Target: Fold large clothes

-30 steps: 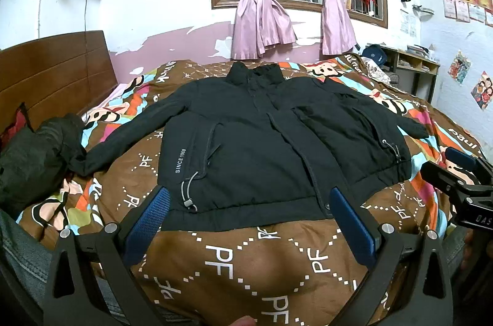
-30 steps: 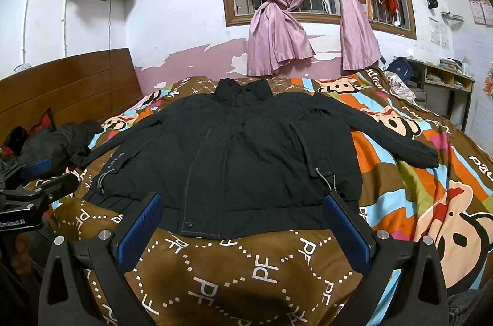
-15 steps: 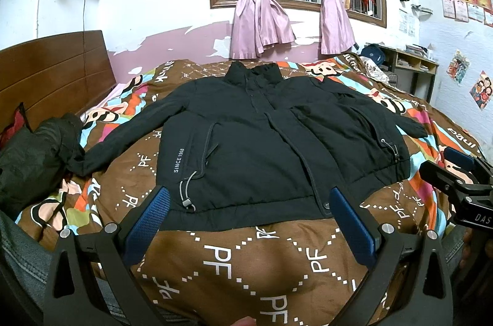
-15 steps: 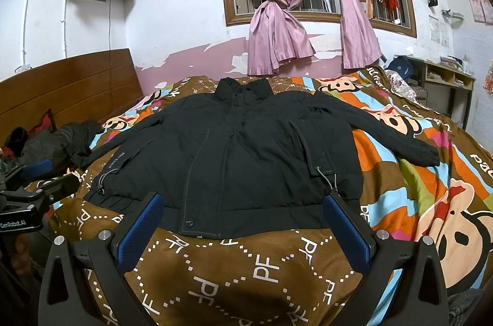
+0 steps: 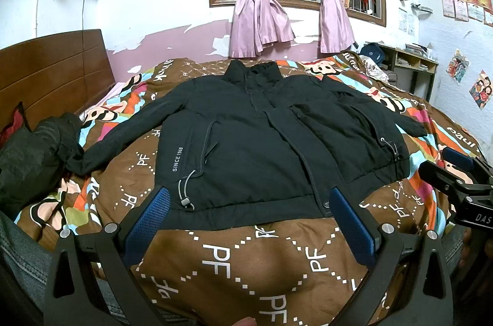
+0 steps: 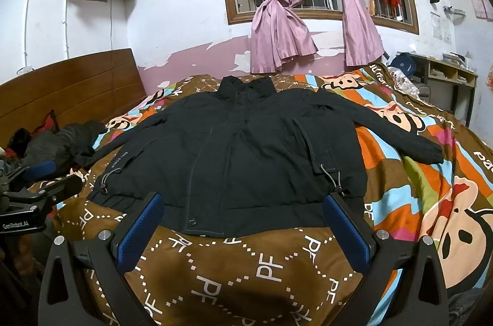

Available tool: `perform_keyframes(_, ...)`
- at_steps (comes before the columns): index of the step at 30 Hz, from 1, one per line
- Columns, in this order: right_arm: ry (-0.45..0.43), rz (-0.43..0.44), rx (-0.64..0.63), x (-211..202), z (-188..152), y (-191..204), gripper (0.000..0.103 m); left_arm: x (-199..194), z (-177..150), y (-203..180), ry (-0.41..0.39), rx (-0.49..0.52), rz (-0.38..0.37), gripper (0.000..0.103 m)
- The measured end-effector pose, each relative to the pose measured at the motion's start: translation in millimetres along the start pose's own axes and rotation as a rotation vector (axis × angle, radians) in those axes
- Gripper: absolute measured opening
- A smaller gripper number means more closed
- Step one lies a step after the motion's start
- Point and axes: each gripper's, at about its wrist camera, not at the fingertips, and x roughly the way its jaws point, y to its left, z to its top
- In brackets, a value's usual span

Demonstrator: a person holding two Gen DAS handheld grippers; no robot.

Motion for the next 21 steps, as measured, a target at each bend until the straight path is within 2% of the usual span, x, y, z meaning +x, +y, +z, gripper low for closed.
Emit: perform_keyframes(21,0.013,0.009,0.007,-0.1,0.0,-4.4,0.103,-0.2,0.5,-0.4,0.001,0.000,0.000,0.101)
